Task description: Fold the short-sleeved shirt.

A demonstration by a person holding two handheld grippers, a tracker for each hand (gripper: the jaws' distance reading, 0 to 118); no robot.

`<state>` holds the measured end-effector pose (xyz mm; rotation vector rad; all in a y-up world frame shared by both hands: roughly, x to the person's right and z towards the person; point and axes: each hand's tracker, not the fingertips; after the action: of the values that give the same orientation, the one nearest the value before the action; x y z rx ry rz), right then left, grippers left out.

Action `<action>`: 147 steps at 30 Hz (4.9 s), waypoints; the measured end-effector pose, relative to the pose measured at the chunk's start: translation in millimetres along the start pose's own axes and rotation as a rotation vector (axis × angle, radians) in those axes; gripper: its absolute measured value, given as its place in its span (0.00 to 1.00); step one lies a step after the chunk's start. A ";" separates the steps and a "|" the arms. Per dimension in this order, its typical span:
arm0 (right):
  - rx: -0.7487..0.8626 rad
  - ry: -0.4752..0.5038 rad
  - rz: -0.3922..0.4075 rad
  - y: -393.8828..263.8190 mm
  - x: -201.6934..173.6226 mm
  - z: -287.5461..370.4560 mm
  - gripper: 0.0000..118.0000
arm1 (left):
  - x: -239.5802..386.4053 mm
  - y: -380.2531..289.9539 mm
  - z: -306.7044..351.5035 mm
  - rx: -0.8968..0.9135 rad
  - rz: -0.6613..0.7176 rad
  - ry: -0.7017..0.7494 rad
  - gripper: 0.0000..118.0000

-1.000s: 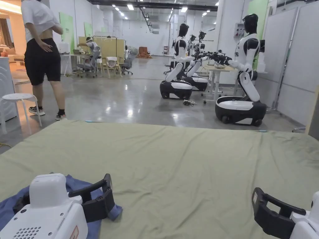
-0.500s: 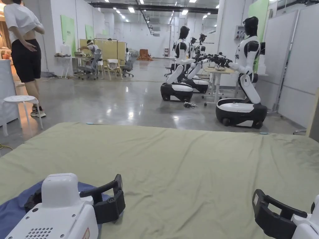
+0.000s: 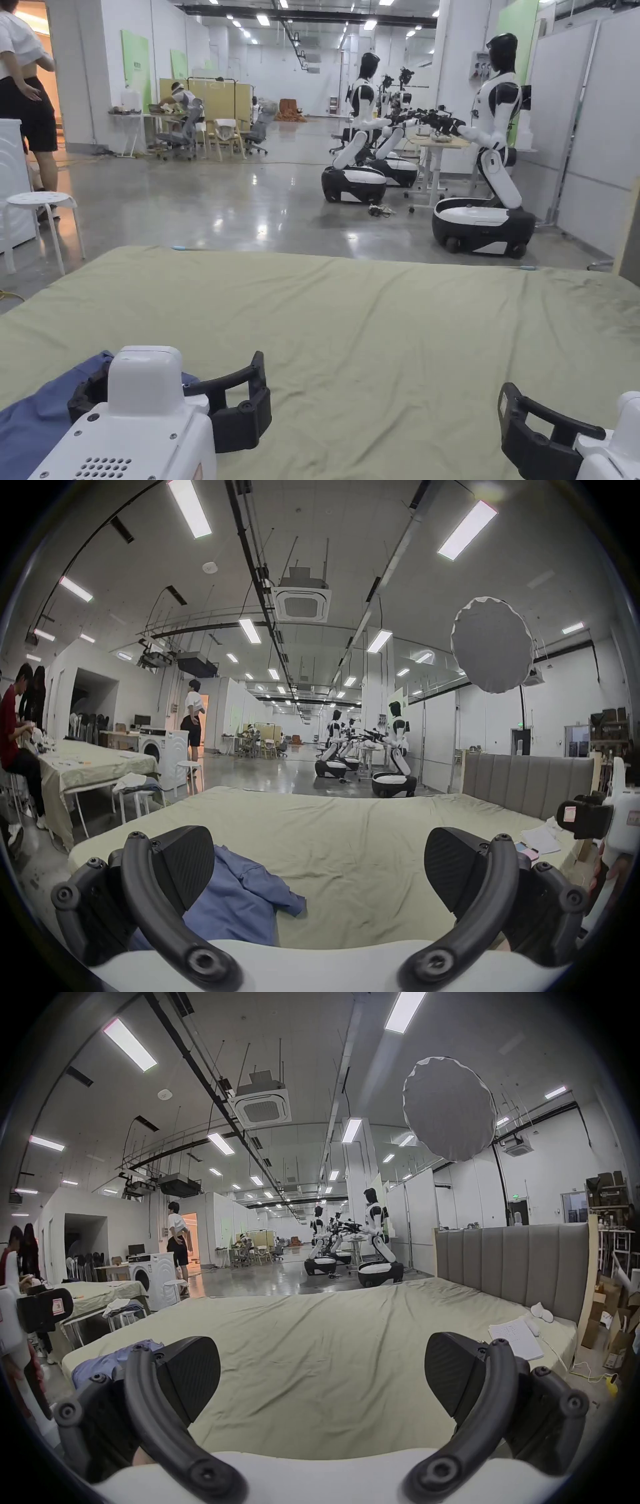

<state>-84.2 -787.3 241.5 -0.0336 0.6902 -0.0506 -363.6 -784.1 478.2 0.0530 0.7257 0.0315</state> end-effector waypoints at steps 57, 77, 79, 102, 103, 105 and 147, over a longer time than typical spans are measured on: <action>-0.193 0.655 0.046 -28.1 -238.1 -104.0 0.06 | -176.6 -31.4 20.1 -0.167 -0.029 0.481 0.00; -0.322 0.472 0.103 -81.3 -170.7 -203.0 0.06 | -204.7 -154.9 -355.2 -0.971 0.204 0.125 0.93; -0.338 0.472 0.098 -86.0 -167.2 -206.9 0.06 | -201.8 -155.5 -360.9 -0.975 0.220 0.129 0.93; -0.277 0.410 -0.019 -84.8 -107.4 -184.2 0.06 | -131.3 -79.1 -366.8 -0.888 -0.043 0.143 0.05; -0.267 0.403 -0.032 -83.2 -103.2 -182.8 0.06 | -123.3 -62.8 -367.7 -0.862 -0.067 0.126 0.05; -0.243 0.398 -0.054 -78.3 -95.7 -179.0 0.06 | -98.9 -34.5 -370.6 -0.823 -0.102 0.097 0.05; -0.020 0.133 0.016 -52.1 -3.3 -145.1 0.06 | 138.1 19.2 -382.3 -0.427 0.011 -0.498 0.99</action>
<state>-181.0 -841.2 134.3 -0.0443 0.8243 -0.0303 -514.3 -744.0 102.3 -0.3345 0.2099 0.1765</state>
